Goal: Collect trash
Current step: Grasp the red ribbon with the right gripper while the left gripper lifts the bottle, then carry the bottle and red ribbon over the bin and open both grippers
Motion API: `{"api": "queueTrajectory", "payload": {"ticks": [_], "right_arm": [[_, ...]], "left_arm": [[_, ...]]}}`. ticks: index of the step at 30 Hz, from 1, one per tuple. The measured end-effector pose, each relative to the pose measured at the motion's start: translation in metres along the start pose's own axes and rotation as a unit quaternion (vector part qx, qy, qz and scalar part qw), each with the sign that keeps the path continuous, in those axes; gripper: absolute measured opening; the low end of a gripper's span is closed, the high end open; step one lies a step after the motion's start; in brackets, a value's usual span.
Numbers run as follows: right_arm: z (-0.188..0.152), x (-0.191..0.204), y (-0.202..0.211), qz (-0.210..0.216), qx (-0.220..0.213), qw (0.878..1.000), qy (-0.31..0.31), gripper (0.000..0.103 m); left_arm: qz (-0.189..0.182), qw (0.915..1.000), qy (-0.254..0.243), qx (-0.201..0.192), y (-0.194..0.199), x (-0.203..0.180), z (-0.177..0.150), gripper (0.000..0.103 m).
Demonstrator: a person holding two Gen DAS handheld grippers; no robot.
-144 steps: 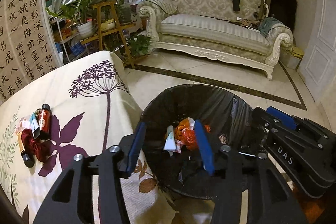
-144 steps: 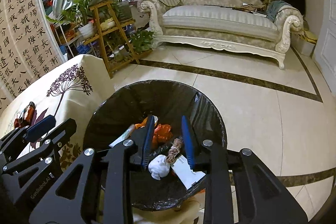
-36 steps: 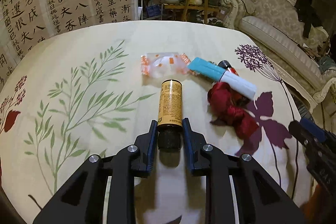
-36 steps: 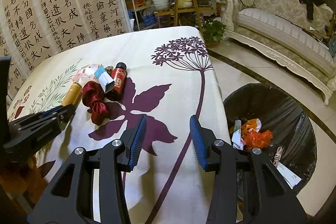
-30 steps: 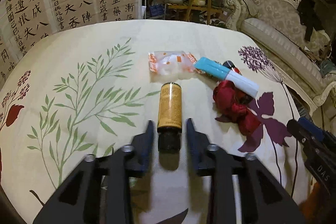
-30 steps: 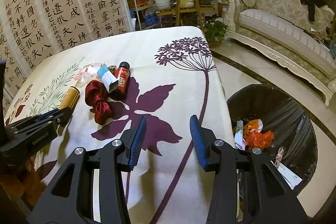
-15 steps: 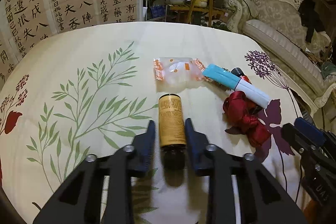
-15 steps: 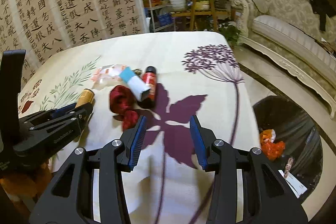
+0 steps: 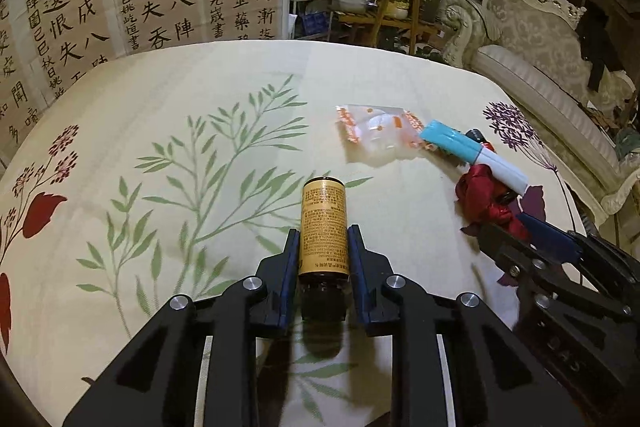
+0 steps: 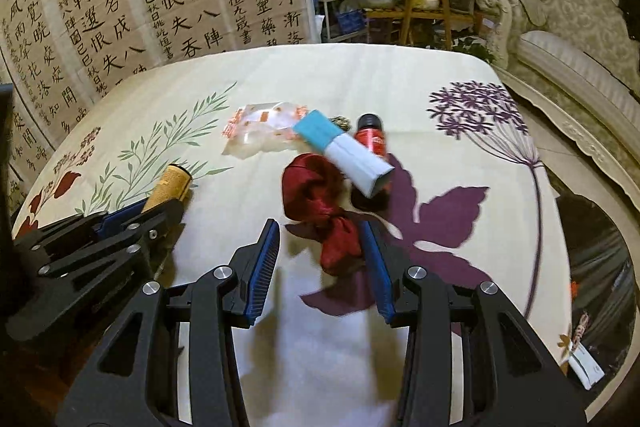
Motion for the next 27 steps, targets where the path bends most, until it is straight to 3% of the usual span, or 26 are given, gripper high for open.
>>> {"api": "queueTrajectory", "payload": {"ticks": [3,6,18,27], "right_arm": [[0.000,0.004,-0.004,-0.007,0.008,1.000,0.006,0.021],[-0.001,0.005,-0.002,-0.012,0.008,1.000,0.012,0.015],[-0.017,0.007,0.029,-0.019,-0.020,0.999,0.017,0.011],[-0.035,-0.025,0.067,-0.043,-0.045,0.998,-0.016,0.011]], "left_arm": [[0.000,1.0000,0.004,0.000,0.002,0.004,-0.002,0.025],[-0.002,1.0000,0.006,0.001,0.002,0.007,-0.004,0.025],[-0.006,0.9999,0.004,-0.008,0.016,0.004,-0.014,0.025],[-0.021,0.9994,-0.021,-0.020,0.030,-0.023,-0.023,0.025]]}}
Point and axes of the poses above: each gripper's, at about its wrist camera, not at the fingertips, and y roughly against the way its jaws point, x to its left, z to its top, the point moved 6 cm from there along -y, roughly the way its jaws point, and after that the axes turned 8 degrees about x, right-handed, at the moved point
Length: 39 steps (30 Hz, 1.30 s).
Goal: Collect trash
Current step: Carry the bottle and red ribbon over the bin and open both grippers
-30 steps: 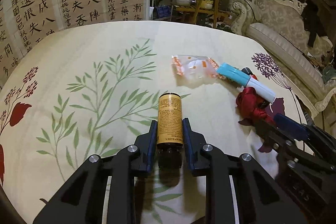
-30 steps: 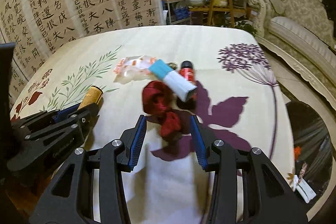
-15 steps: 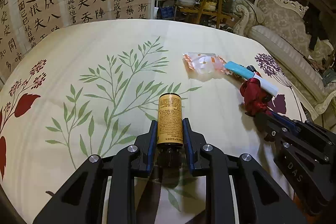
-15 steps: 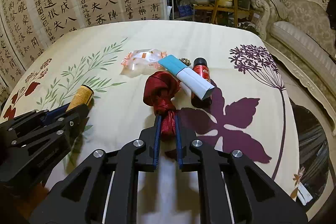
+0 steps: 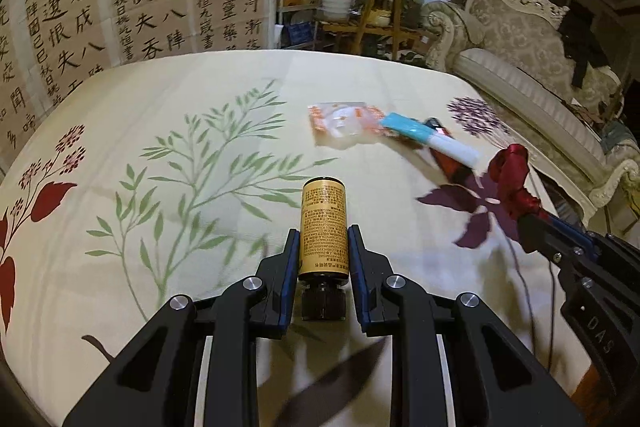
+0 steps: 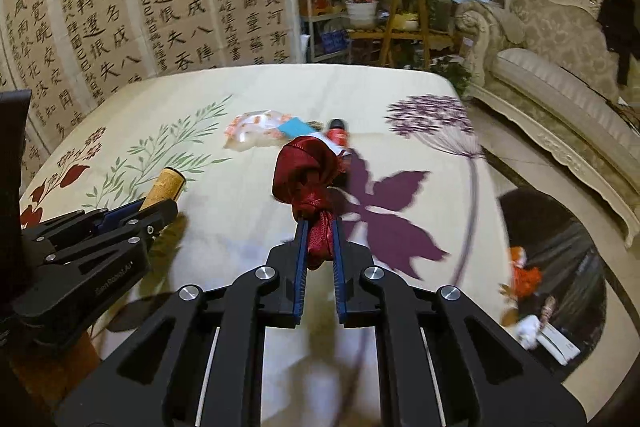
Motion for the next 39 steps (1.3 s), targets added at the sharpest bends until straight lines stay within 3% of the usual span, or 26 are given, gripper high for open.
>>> {"api": "queueTrajectory", "payload": {"ticks": [11,24,39], "right_arm": [[-0.023,-0.075,0.024,-0.057,-0.015,0.996,-0.067,0.011],[-0.051,-0.179,0.049,-0.145,-0.036,0.977,-0.152,0.011],[-0.068,-0.232,0.047,-0.165,-0.037,0.966,-0.195,0.012]], "left_arm": [[-0.033,0.9981,-0.051,-0.009,0.007,-0.068,-0.001,0.025],[-0.088,0.9876,-0.129,-0.018,0.006,-0.177,0.000,0.025],[-0.104,0.9747,-0.197,-0.021,-0.006,-0.258,-0.005,0.025]]}}
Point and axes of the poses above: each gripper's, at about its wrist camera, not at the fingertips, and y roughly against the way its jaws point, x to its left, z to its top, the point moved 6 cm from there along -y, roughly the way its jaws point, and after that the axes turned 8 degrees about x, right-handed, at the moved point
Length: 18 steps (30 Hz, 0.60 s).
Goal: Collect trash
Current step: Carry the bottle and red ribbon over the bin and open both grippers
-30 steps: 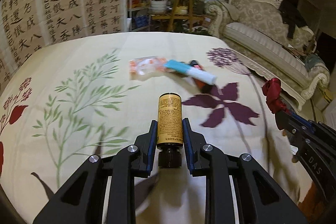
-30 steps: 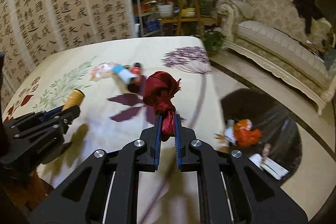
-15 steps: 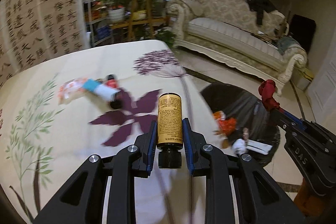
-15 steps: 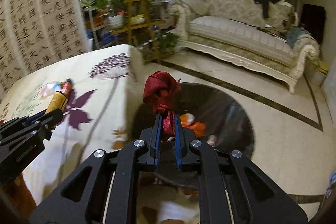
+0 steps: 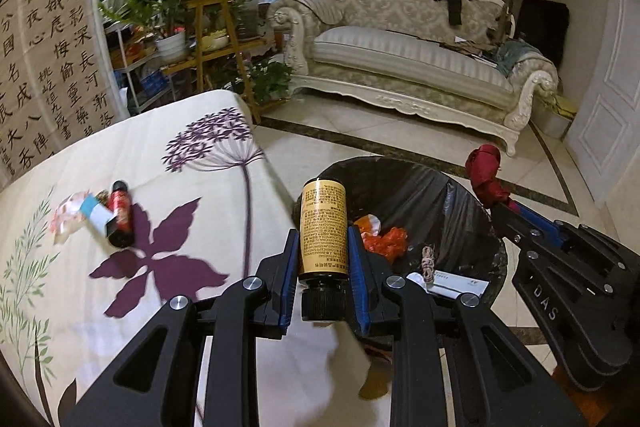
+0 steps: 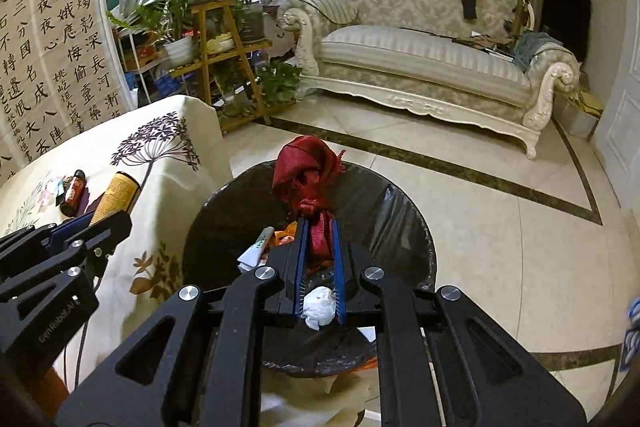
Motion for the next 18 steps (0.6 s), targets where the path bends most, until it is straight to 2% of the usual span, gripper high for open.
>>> {"api": "queueTrajectory", "payload": {"ticks": [7,18], "right_arm": [[0.001,-0.010,-0.014,-0.002,0.009,1.000,-0.010,0.012],[0.001,-0.020,-0.035,-0.001,0.028,0.999,-0.026,0.013]], "left_arm": [[0.005,0.9999,-0.016,0.003,-0.017,-0.012,0.010,0.025],[0.011,0.9990,-0.031,0.030,-0.043,-0.027,0.009,0.025]]}}
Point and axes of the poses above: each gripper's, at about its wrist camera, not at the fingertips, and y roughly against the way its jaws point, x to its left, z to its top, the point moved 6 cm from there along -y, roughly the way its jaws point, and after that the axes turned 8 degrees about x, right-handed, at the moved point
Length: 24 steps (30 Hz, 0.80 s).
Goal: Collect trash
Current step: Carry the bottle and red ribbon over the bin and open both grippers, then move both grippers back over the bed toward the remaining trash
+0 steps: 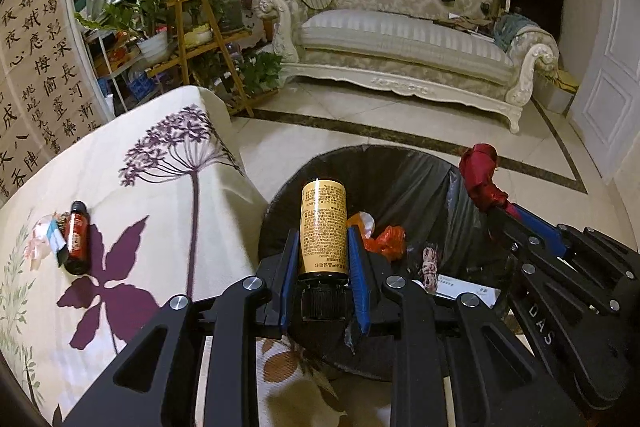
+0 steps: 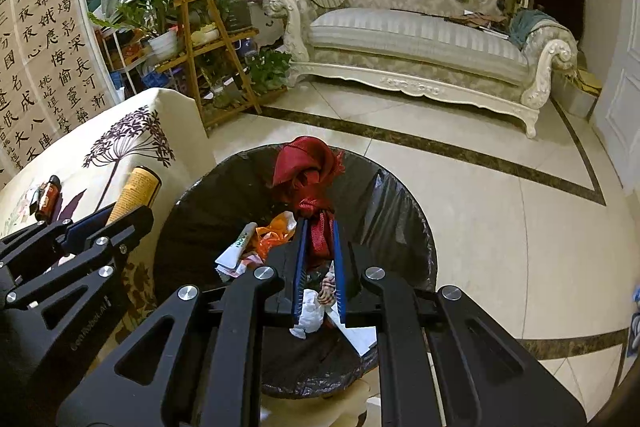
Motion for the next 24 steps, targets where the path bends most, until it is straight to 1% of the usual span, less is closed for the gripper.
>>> {"api": "queueTrajectory", "payload": {"ticks": [2,3,4,5,6,9,10,12,13,17,24], "right_arm": [[0.000,-0.002,-0.001,0.001,0.002,1.000,-0.004,0.014],[0.000,-0.003,-0.002,0.000,0.003,1.000,-0.004,0.015],[0.001,-0.005,-0.002,-0.001,0.003,1.000,-0.005,0.017],[0.001,-0.006,-0.002,-0.003,0.002,1.000,-0.007,0.025],[0.002,-0.006,-0.001,-0.004,0.000,1.000,-0.008,0.028],[0.002,-0.007,0.001,-0.005,-0.002,1.000,-0.011,0.028],[0.003,-0.007,0.002,-0.006,-0.003,1.000,-0.012,0.029],[0.003,-0.006,0.005,-0.008,-0.006,1.000,-0.013,0.035],[0.004,-0.006,0.006,-0.008,-0.008,1.000,-0.013,0.036],[0.006,-0.001,0.010,-0.003,-0.012,1.000,-0.009,0.038],[0.008,0.028,0.014,0.016,-0.014,1.000,0.013,0.042]], "left_arm": [[-0.003,1.0000,0.001,0.004,-0.002,-0.001,0.001,0.026],[-0.002,1.0000,0.004,0.003,-0.001,0.000,0.001,0.029],[-0.001,1.0000,0.006,0.002,-0.001,0.002,0.002,0.038],[-0.001,1.0000,0.009,0.000,-0.001,0.004,0.003,0.047],[0.000,0.9999,0.012,-0.002,0.000,0.005,0.003,0.050],[0.002,0.9998,0.018,-0.005,0.002,0.008,0.002,0.055],[0.005,0.9998,0.020,-0.006,0.003,0.010,0.002,0.059],[0.007,0.9997,0.024,-0.008,0.005,0.013,0.001,0.062],[0.009,0.9996,0.026,-0.008,0.007,0.016,0.000,0.064],[0.017,0.9992,0.035,-0.013,0.016,0.027,-0.004,0.070],[0.034,0.9968,0.072,-0.011,0.030,0.064,-0.012,0.072]]}}
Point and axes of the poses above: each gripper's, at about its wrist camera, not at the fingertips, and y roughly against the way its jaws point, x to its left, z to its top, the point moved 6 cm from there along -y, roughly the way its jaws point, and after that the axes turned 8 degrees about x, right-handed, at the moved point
